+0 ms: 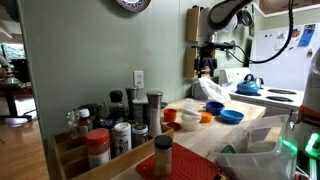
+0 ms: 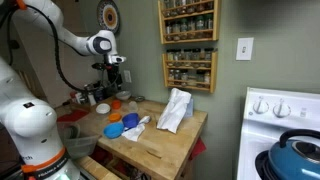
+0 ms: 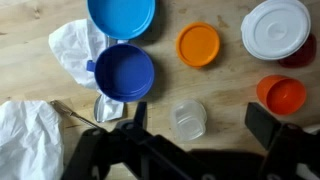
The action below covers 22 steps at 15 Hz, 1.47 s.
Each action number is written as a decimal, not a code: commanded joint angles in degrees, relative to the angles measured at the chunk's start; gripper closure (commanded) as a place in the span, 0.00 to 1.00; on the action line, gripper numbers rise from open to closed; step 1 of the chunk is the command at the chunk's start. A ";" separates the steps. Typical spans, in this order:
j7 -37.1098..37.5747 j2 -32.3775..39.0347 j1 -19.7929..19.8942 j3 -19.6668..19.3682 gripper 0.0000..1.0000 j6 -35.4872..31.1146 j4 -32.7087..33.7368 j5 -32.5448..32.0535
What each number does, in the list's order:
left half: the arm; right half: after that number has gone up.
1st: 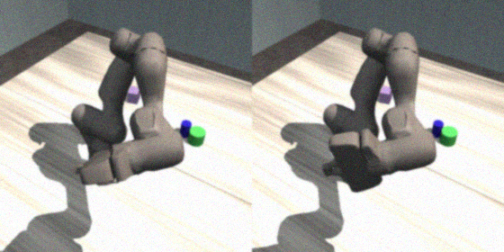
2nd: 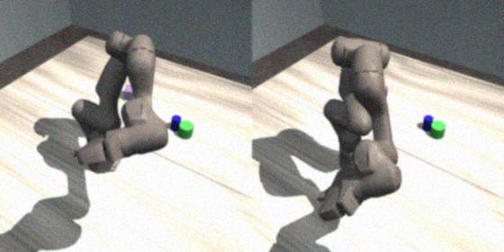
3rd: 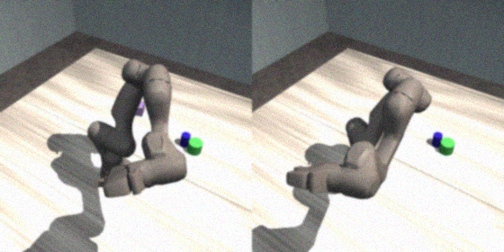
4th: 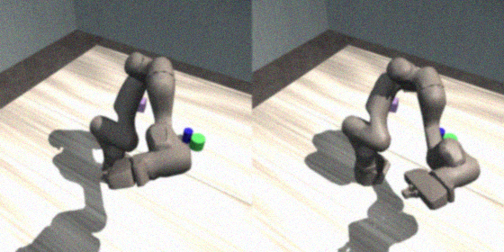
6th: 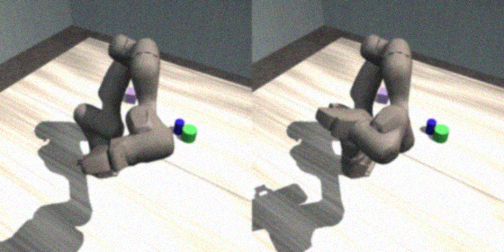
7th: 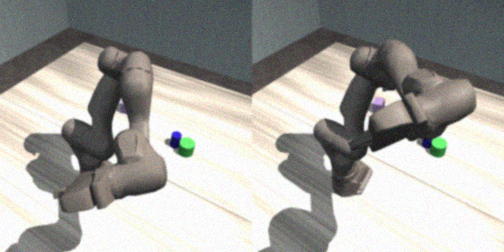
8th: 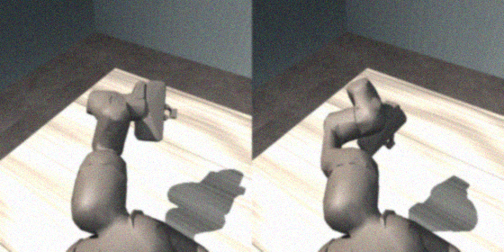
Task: Pour the contents of the big blue cup into the blue bowl
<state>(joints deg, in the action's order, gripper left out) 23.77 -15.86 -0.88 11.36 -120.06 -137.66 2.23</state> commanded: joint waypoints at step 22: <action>-22.51 9.34 2.67 -12.47 0.00 -11.72 -7.96 -1.80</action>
<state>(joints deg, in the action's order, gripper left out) 1.27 -6.50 1.95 -0.94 -131.88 -145.68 0.46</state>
